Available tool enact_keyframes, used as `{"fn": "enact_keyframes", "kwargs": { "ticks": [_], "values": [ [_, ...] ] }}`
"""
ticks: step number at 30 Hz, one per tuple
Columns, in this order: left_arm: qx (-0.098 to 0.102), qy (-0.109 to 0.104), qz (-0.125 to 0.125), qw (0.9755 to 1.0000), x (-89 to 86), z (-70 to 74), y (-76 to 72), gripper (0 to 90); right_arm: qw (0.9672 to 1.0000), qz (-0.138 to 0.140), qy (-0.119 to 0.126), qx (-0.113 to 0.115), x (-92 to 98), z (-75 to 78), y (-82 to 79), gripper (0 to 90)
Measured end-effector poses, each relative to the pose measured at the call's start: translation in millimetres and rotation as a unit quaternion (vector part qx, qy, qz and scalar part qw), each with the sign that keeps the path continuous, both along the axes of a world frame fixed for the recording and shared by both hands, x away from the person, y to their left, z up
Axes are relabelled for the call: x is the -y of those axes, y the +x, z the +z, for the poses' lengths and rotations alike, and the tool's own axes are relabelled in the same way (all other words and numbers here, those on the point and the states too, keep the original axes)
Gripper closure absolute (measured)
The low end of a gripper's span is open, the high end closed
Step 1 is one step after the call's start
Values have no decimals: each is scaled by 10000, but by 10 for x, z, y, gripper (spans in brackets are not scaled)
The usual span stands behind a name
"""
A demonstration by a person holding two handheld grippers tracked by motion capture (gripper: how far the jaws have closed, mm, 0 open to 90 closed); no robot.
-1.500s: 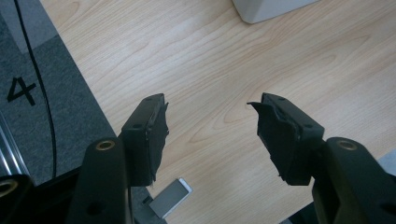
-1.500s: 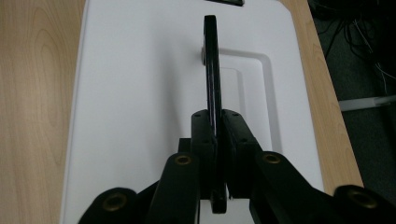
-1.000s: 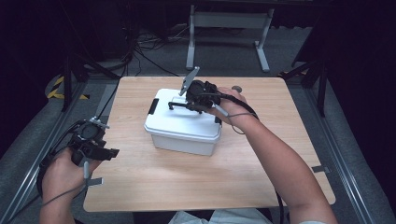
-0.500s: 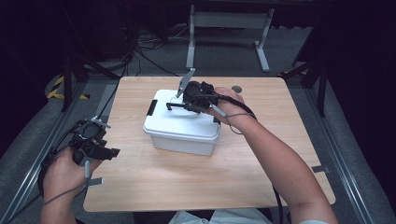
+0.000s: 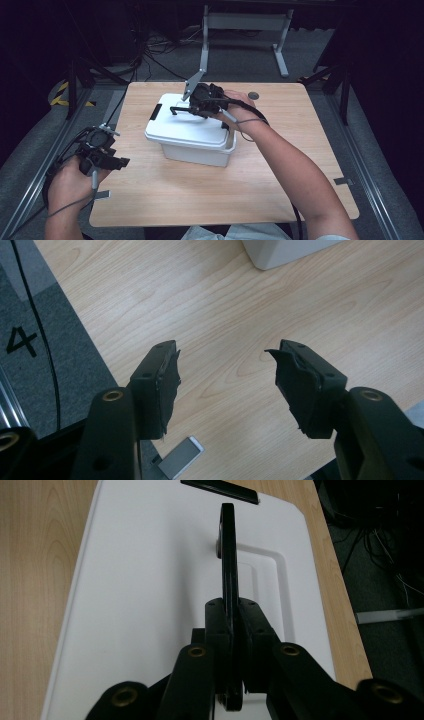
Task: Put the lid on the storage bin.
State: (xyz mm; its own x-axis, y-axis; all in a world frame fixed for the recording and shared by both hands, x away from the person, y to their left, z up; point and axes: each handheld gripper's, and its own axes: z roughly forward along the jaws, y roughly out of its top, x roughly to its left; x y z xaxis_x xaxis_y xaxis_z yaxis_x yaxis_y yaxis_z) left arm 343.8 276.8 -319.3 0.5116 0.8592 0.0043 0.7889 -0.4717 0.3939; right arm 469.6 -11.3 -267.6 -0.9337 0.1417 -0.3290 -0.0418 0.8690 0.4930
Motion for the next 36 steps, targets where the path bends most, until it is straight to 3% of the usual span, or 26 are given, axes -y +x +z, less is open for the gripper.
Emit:
{"fn": "enact_keyframes", "kwargs": {
  "ticks": [7, 11, 17, 24, 29, 30, 32, 36],
  "values": [
    [-24, -23, 35, 10000, -4, -10, 5, 427, 9999, -70, -80, -10, 162, 32, -25, 845],
    [-28, -26, 40, 10000, 16, -8, -3, 427, 9997, -105, -155, -146, 239, -44, 3, 845],
    [-28, 0, 43, 10000, 3, -9, -6, 427, 9992, -138, -273, -265, 219, -177, 79, 844],
    [-12, -12, 57, 10000, -26, -7, -22, 427, 9981, -233, -270, -503, 248, -193, 141, 842],
    [-2, -17, 68, 10000, -25, 5, -40, 427, 9985, -221, -350, -355, 200, -204, 56, 828],
    [-4, -29, 75, 10000, -25, 7, -42, 427, 9983, -233, -353, -397, 202, -196, 55, 791],
    [1, -20, 90, 10000, -27, 11, -44, 427, 9981, -286, -216, -509, 224, -168, 74, 639],
    [0, -11, 80, 10000, -26, 8, -33, 427, 9972, -352, 176, -638, 337, -46, 46, 608]
  ]
}}
